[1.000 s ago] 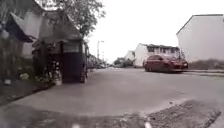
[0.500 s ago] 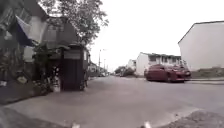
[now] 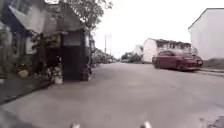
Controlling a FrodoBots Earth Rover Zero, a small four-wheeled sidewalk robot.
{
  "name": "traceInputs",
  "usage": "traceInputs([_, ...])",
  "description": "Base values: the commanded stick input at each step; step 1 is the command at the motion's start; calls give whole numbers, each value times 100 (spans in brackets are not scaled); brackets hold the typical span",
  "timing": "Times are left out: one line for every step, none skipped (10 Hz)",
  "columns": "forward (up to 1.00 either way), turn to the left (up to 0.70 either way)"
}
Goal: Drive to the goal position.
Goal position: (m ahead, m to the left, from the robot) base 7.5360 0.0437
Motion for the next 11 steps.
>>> traceInputs([70, 7])
traceInputs([70, 7])
traceInputs([70, 0])
traceInputs([70, 2])
traceInputs([70, 3])
traceInputs([70, 4])
traceInputs([70, -10])
traceInputs([70, -25])
traceInputs([70, -35])
traceInputs([70, -35])
traceInputs([70, -35])
